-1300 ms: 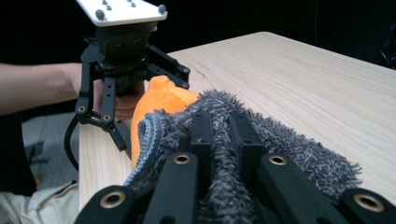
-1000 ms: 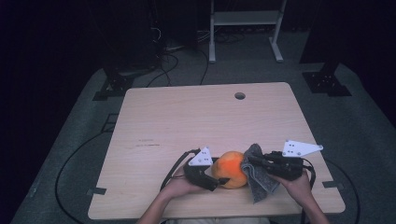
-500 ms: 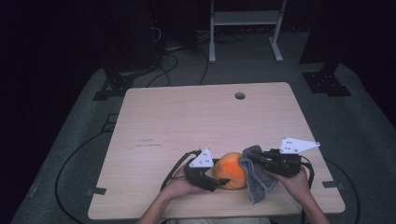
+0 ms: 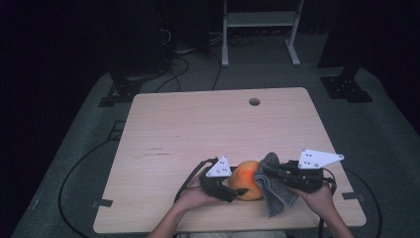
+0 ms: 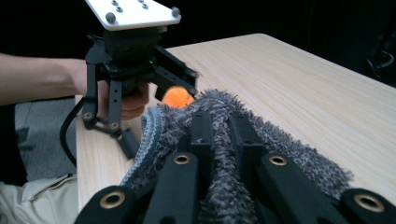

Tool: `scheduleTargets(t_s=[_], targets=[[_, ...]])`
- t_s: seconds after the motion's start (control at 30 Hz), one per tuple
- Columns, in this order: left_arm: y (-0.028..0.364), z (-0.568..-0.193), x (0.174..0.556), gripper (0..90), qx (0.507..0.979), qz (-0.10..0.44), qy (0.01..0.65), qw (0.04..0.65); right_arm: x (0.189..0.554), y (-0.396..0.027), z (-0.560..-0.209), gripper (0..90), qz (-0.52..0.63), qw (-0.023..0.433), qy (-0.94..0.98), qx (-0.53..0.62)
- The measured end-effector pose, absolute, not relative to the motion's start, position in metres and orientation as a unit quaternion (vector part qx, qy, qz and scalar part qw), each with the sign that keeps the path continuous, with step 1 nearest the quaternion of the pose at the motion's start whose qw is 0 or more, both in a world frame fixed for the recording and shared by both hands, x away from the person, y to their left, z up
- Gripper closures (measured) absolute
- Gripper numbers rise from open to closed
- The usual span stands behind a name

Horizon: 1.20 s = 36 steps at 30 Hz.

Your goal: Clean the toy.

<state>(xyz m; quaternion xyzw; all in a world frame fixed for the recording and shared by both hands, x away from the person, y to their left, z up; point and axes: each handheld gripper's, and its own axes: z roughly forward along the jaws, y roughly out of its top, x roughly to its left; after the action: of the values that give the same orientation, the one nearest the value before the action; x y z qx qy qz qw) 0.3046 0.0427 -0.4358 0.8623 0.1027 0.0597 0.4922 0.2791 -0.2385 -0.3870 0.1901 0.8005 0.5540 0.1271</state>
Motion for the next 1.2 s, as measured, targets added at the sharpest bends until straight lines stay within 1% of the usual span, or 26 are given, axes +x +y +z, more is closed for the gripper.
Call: scheduleTargets(t_s=[0.07, 0.13, 0.17, 0.2, 0.23, 0.27, 0.33, 0.4, 0.47, 0.53, 0.6, 0.7, 0.8, 0.83, 0.9, 1.03, 1.1, 1.2], targets=[[0.044, -0.436, 0.305, 12.5, 0.861, 0.054, 0.096, 0.496, 0.282, -0.234, -0.388, 80.8, 0.545, 0.128, 0.807, 0.189], [0.045, -0.437, 0.309, 8.8, 0.86, 0.047, 0.099, 0.498, 0.284, -0.232, -0.394, 80.6, 0.537, 0.124, 0.813, 0.189], [0.045, -0.438, 0.311, 9.3, 0.86, 0.045, 0.103, 0.497, 0.283, -0.233, -0.396, 80.6, 0.537, 0.124, 0.812, 0.191], [0.045, -0.44, 0.312, 13.4, 0.858, 0.037, 0.104, 0.501, 0.283, -0.236, -0.398, 80.7, 0.541, 0.123, 0.809, 0.194], [0.045, -0.441, 0.313, 19.8, 0.856, 0.043, 0.102, 0.505, 0.283, -0.239, -0.399, 80.6, 0.542, 0.12, 0.808, 0.199], [0.044, -0.441, 0.313, 22.8, 0.853, 0.041, 0.107, 0.51, 0.284, -0.243, -0.401, 80.6, 0.544, 0.119, 0.805, 0.205], [0.043, -0.443, 0.315, 23.3, 0.846, 0.025, 0.116, 0.52, 0.285, -0.254, -0.408, 80.6, 0.548, 0.12, 0.796, 0.226], [0.045, -0.443, 0.315, 24.3, 0.845, 0.024, 0.115, 0.522, 0.287, -0.266, -0.415, 80.6, 0.544, 0.119, 0.792, 0.249], [0.046, -0.442, 0.315, 27.7, 0.842, 0.031, 0.115, 0.526, 0.288, -0.276, -0.418, 80.5, 0.534, 0.125, 0.792, 0.267], [0.045, -0.441, 0.316, 29.6, 0.843, 0.021, 0.125, 0.523, 0.284, -0.284, -0.415, 80.8, 0.537, 0.146, 0.784, 0.275], [0.044, -0.44, 0.317, 29.5, 0.844, 0.021, 0.128, 0.52, 0.28, -0.286, -0.407, 81.1, 0.558, 0.152, 0.769, 0.273], [0.041, -0.439, 0.315, 29.1, 0.846, 0.029, 0.125, 0.517, 0.275, -0.274, -0.389, 81.1, 0.577, 0.155, 0.764, 0.244], [0.037, -0.437, 0.312, 29.0, 0.851, 0.041, 0.116, 0.51, 0.275, -0.248, -0.375, 81.0, 0.569, 0.144, 0.784, 0.203], [0.035, -0.437, 0.311, 29.0, 0.851, 0.04, 0.116, 0.51, 0.275, -0.238, -0.372, 80.9, 0.563, 0.148, 0.791, 0.191], [0.033, -0.439, 0.311, 29.1, 0.85, 0.032, 0.119, 0.513, 0.277, -0.222, -0.368, 80.9, 0.556, 0.145, 0.8, 0.172], [0.032, -0.44, 0.307, 30.0, 0.852, 0.044, 0.112, 0.51, 0.284, -0.197, -0.369, 81.3, 0.514, 0.139, 0.833, 0.154], [0.035, -0.442, 0.308, 31.6, 0.849, 0.041, 0.118, 0.514, 0.287, -0.196, -0.371, 81.3, 0.502, 0.143, 0.838, 0.157], [0.038, -0.444, 0.311, 32.0, 0.844, 0.03, 0.126, 0.52, 0.291, -0.207, -0.375, 81.4, 0.509, 0.139, 0.832, 0.175]])
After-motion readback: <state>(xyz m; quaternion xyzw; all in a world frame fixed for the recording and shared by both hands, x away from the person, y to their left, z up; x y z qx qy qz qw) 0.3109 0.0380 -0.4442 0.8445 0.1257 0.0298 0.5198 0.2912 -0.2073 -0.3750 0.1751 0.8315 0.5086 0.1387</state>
